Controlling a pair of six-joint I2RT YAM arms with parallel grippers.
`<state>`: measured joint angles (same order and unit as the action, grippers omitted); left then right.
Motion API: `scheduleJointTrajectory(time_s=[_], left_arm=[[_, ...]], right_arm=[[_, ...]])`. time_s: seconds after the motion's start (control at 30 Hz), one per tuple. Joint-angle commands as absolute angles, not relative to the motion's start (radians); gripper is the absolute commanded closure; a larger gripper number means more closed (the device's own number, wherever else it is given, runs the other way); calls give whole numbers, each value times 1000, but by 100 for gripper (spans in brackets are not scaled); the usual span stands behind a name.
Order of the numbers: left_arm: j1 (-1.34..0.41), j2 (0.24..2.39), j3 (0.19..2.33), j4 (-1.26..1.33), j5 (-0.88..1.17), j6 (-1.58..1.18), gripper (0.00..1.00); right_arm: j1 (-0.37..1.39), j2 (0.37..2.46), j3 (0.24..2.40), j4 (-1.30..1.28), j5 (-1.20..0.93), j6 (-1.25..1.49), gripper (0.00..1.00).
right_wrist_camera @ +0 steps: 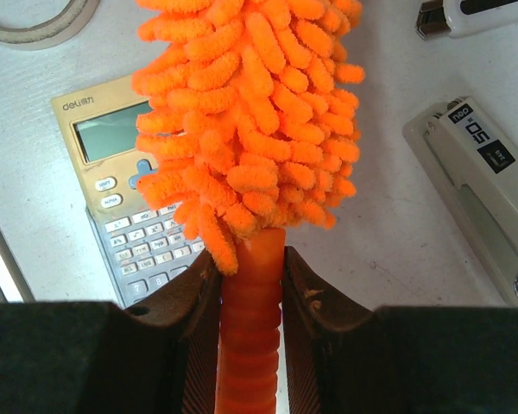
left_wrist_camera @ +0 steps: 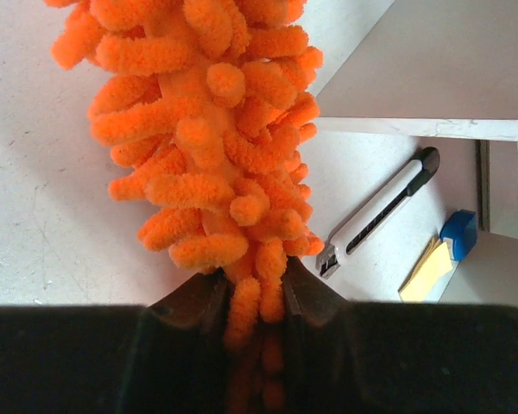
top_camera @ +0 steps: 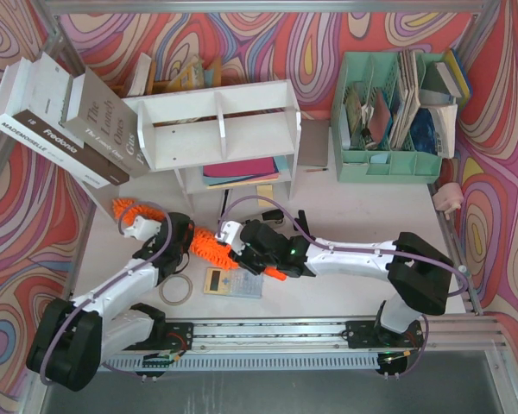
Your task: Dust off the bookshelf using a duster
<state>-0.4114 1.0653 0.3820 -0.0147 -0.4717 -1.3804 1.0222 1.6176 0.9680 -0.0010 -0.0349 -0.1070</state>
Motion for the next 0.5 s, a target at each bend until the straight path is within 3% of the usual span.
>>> scheduleJointTrajectory(time_s=[0.0, 0.13, 0.27, 0.47], left_arm=[[-408, 1059, 439, -121, -510, -1317, 100], [-407, 1053, 461, -140, -510, -1315, 100], [-408, 1040, 482, -153, -513, -1316, 100], [-408, 1033, 495, -162, -524, -1330, 100]], right_arm=[[1030, 1589, 963, 5, -11, -151, 79], [1030, 1565, 957, -22, 9, -173, 62], [1030, 1528, 922, -8, 13, -159, 52], [1029, 1516, 891, -15, -4, -134, 47]])
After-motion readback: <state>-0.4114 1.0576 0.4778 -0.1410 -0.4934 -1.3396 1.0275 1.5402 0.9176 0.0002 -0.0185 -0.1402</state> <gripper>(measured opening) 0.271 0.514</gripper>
